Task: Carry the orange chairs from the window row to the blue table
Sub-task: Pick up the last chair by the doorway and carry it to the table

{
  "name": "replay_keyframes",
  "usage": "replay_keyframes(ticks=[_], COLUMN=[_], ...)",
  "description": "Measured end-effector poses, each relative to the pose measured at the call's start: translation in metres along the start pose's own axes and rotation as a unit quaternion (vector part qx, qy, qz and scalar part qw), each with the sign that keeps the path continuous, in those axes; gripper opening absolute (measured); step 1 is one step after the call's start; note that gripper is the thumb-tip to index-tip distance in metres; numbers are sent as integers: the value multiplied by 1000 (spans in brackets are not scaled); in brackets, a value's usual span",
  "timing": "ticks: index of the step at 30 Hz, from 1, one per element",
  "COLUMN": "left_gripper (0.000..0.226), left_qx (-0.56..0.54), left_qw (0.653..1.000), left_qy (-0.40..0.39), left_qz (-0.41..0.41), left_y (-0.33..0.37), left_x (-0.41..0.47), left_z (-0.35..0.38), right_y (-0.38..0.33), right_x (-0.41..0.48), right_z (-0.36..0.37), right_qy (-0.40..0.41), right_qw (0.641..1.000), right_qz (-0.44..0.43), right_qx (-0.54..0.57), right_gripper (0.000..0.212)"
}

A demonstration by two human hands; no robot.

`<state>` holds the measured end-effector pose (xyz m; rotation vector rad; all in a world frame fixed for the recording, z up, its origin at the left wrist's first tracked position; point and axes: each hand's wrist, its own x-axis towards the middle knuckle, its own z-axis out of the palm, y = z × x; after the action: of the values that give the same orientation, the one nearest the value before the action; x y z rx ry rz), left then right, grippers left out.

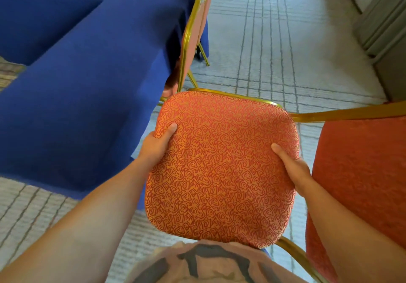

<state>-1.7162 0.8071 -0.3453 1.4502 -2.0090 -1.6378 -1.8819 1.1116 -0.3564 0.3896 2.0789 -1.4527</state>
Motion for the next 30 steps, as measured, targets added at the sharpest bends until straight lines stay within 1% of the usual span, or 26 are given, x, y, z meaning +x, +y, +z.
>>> replay_keyframes(ticks=[2,4,5,9,16,19,20,23,24,27,30], left_gripper=[44,38,38,54,52,47,52,75,78,73,75], left_qx=[-3,6,7,17,34,38,42,60,65,74,86], left_qw=[1000,1000,1000,998,993,990,988,982,980,977,974], left_qy=[1,2,3,13,0,-17,-21,-27,-26,-25,-28], left_qz=[-1,-9,-16,-53,-111,-137,-149,-179,-186,-200,-209], left_y=[19,32,36,45,51,31,21,-11,-22,-52,-77], left_x=[31,58,72,121,209,255,270,307,321,356,388], left_z=[8,13,14,17,31,39,41,47,50,63,75], right_y=[-27,-42,-48,-70,-96,-86,-80,-56,-46,-19,3], right_x=[31,58,70,111,176,213,226,256,267,296,326], right_z=[13,27,34,61,109,134,144,169,177,200,219], right_qy=[-12,-16,-21,-12,12,21,23,17,20,28,29], right_qw=[1000,1000,1000,999,998,996,994,992,991,989,988], right_qz=[5,15,20,37,51,77,89,114,120,129,137], right_qx=[-2,-9,-8,-26,-42,-46,-52,-59,-58,-64,-62], right_gripper=[84,95,93,65,58,59,58,55,54,51,45])
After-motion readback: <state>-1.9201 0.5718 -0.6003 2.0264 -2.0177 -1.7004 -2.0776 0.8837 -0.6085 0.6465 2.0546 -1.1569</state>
